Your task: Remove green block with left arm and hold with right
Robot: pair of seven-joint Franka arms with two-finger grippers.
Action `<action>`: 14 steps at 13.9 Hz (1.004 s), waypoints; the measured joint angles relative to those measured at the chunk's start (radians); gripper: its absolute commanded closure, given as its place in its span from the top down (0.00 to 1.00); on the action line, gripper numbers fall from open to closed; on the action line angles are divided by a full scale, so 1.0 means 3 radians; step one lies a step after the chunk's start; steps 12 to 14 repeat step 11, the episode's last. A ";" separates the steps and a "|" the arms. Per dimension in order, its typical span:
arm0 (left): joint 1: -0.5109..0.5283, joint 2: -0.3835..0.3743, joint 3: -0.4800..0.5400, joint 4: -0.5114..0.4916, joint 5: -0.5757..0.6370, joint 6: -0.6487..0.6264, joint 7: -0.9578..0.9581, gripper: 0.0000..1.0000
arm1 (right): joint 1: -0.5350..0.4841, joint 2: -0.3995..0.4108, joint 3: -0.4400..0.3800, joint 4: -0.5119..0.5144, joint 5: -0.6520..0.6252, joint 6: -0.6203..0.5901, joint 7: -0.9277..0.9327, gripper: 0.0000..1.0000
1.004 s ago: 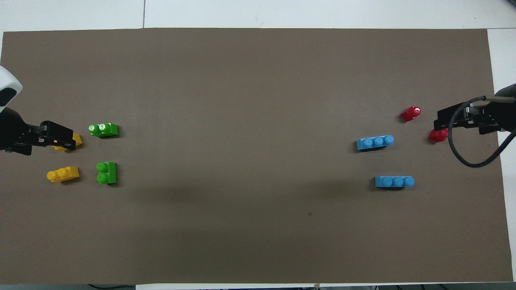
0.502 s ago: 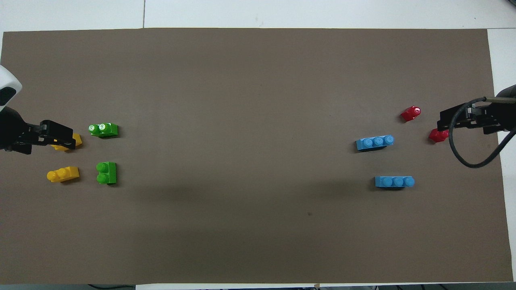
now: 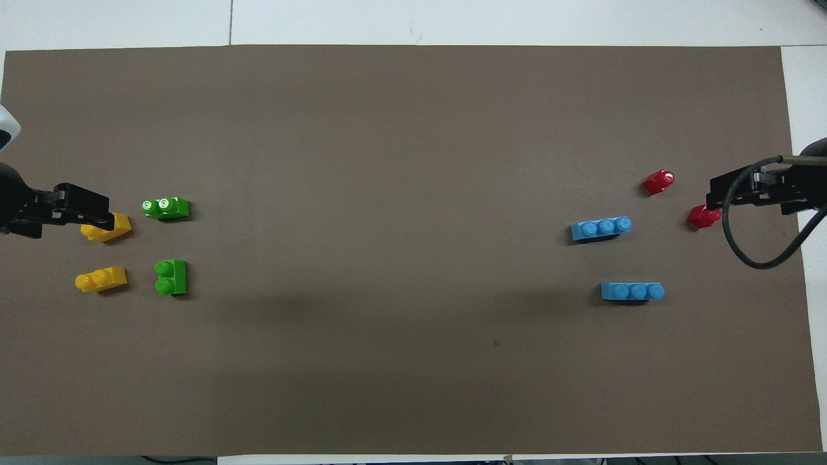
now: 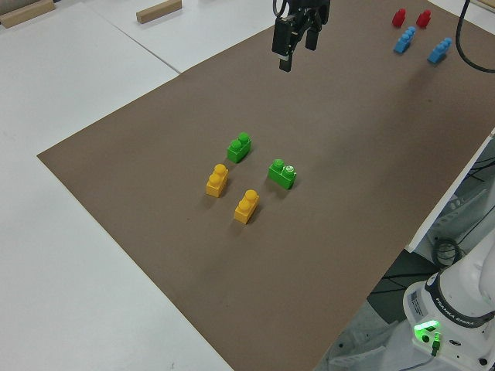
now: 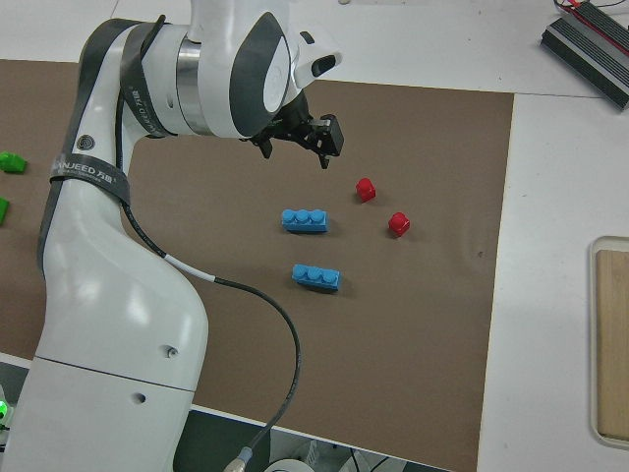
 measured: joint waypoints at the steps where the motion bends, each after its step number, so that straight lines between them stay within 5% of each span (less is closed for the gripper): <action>1: 0.0000 0.0001 -0.0005 0.0010 0.0000 0.0000 0.0001 1.00 | 0.0000 0.0000 0.0000 0.0000 -0.0011 0.0000 -0.0038 1.00; 14: 0.0000 0.0002 -0.0035 0.0020 0.0000 0.0004 0.0001 1.00 | 0.0000 0.0000 0.0000 0.0000 -0.0018 0.0000 -0.0061 1.00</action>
